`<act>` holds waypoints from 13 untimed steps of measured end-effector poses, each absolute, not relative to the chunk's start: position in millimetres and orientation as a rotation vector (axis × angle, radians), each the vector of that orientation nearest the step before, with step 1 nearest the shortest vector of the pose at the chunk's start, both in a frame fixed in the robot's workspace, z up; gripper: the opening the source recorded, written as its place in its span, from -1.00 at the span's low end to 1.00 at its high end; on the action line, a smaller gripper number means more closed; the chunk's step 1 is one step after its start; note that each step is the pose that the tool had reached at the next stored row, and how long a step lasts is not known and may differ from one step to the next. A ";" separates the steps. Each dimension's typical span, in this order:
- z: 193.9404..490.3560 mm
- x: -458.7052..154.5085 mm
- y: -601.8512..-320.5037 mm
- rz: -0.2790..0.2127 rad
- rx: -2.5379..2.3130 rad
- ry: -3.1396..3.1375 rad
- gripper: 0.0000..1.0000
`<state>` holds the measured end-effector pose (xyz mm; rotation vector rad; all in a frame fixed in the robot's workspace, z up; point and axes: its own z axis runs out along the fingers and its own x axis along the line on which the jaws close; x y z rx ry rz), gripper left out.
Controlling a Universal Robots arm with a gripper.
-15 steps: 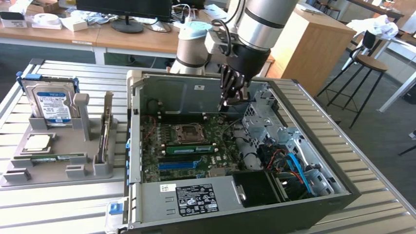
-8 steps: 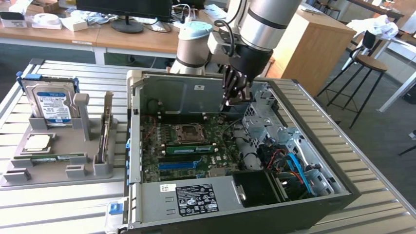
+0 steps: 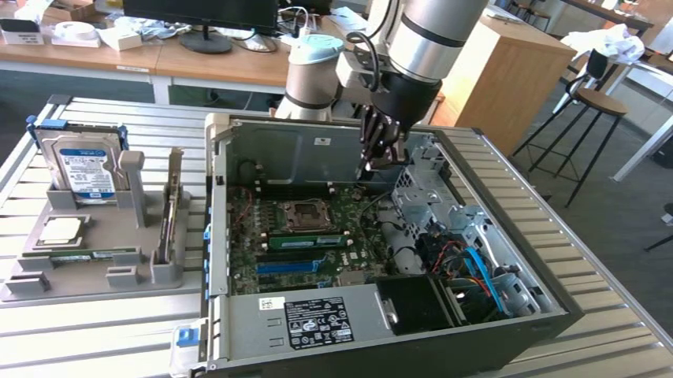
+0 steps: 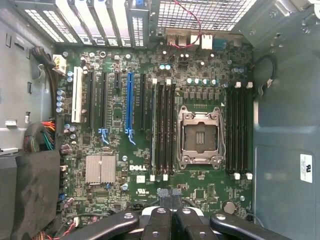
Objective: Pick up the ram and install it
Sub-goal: 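Press down the ram until it locks into place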
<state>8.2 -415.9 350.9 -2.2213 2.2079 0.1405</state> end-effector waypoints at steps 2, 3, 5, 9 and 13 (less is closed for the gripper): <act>350.3 8.2 -415.9 0.141 -2.221 2.208 -0.80; 349.8 8.2 -416.0 0.140 -2.221 2.208 -0.80; 348.3 8.2 -415.9 0.140 -2.221 2.208 -0.80; 344.3 8.2 -415.9 0.140 -2.221 2.208 -0.80; 339.1 8.2 -415.9 0.140 -2.221 2.208 -0.80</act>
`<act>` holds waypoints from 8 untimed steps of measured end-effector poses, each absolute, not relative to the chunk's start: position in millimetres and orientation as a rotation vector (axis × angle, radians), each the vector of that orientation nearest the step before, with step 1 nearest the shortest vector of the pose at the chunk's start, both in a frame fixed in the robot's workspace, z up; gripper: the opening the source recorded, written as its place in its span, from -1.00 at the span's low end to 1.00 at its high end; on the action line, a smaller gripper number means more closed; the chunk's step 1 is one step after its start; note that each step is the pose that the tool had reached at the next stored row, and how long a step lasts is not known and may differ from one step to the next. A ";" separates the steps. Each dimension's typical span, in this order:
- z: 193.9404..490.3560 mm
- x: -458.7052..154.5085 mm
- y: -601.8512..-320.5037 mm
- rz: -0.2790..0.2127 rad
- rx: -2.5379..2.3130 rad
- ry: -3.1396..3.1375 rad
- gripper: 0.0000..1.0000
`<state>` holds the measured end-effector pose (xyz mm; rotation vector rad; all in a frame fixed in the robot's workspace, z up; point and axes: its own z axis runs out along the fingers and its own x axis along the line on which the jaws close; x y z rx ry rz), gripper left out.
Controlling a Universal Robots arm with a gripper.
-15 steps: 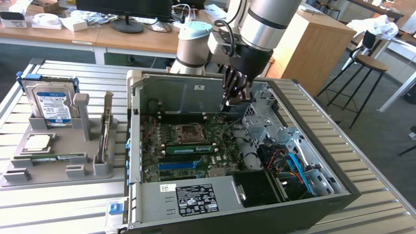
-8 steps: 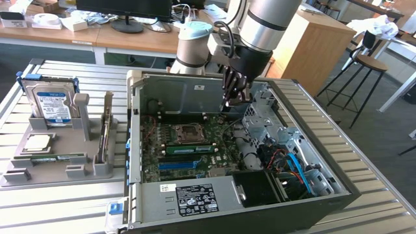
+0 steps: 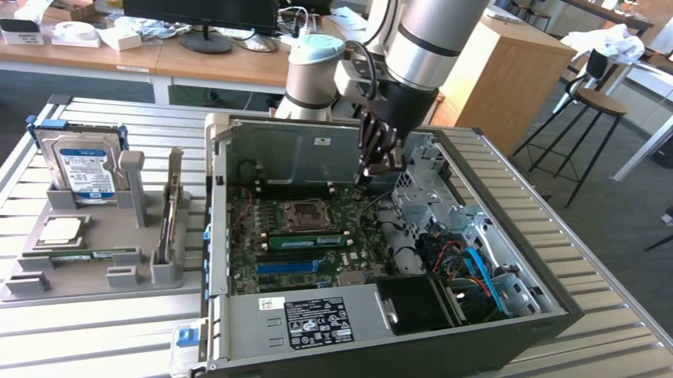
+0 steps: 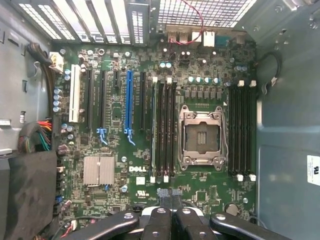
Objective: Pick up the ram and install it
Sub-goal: 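Press down the ram until it locks into place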
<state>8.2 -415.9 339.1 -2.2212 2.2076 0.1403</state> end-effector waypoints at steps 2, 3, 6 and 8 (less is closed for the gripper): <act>336.9 8.2 -415.9 0.140 -2.221 2.208 -0.80; 335.9 8.2 -415.9 0.140 -2.221 2.208 -0.80; 332.8 8.2 -415.9 0.140 -2.221 2.208 -0.80; 331.0 8.2 -415.9 0.140 -2.221 2.208 -0.80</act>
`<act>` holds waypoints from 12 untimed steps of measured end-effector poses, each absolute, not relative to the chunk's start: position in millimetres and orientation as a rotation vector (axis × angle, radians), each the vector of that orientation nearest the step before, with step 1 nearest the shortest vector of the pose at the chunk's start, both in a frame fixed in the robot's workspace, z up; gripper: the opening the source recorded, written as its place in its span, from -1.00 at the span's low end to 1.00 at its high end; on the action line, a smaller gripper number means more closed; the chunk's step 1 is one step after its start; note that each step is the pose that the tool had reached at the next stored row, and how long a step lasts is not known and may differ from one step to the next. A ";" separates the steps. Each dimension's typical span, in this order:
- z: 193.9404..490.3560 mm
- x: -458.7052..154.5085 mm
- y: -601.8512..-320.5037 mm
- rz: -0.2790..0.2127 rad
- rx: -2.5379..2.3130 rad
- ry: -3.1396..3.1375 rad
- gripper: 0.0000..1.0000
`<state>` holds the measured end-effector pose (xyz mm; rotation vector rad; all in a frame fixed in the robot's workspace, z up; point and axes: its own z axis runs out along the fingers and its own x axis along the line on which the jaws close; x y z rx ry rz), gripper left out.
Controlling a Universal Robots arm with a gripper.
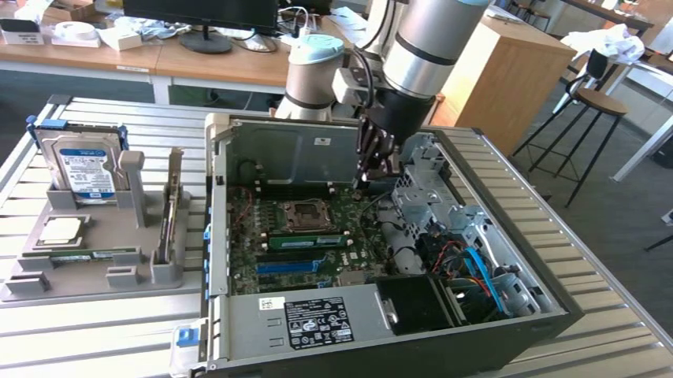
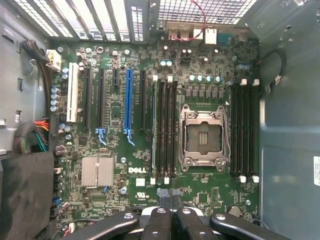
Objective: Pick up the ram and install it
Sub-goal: 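Press down the ram until it locks into place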
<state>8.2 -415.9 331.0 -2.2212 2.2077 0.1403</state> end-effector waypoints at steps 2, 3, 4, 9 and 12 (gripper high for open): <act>329.2 8.2 -415.9 0.140 -2.221 2.208 -0.80; 328.4 8.2 -415.9 0.140 -2.221 2.208 -0.80; 327.6 8.2 -415.9 0.140 -2.221 2.208 -0.80; 323.6 8.2 -415.9 0.140 -2.221 2.208 -0.80; 321.6 8.2 -415.9 0.140 -2.221 2.208 -0.80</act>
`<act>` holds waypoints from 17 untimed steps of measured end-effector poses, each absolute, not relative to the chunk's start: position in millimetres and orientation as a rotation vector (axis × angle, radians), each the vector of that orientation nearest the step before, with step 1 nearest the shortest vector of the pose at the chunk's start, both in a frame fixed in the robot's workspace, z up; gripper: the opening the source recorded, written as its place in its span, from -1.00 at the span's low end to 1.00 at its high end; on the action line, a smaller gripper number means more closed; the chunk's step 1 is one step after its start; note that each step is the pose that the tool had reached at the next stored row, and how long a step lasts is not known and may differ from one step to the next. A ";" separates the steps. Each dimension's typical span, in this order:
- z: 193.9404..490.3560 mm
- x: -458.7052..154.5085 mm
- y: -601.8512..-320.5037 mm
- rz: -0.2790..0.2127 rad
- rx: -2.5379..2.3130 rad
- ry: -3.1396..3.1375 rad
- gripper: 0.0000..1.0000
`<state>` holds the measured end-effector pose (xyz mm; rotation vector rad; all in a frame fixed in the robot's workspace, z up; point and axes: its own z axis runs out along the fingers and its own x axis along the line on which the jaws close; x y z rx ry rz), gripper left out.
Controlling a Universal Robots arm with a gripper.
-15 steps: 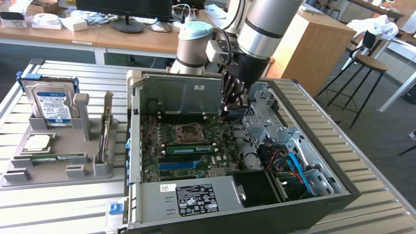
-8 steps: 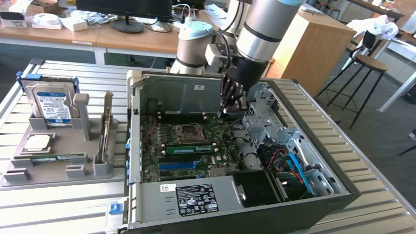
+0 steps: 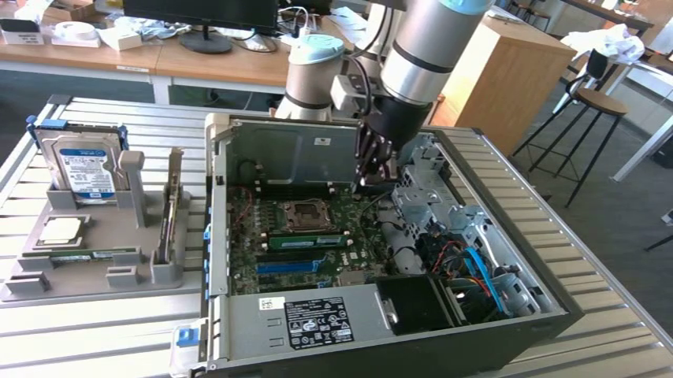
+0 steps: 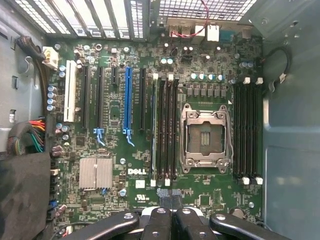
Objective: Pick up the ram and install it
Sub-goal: 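Press down the ram until it locks into place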
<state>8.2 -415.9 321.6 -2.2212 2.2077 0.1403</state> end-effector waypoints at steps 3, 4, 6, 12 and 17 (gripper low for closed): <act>319.5 8.2 -415.9 0.140 -2.221 2.208 -0.80; 318.8 8.2 -415.9 0.140 -2.221 2.208 -0.80; 317.3 8.2 -415.9 0.140 -2.221 2.208 -0.80; 313.6 8.2 -415.9 0.140 -2.221 2.208 -0.80; 309.1 8.2 -415.9 0.140 -2.221 2.208 -0.80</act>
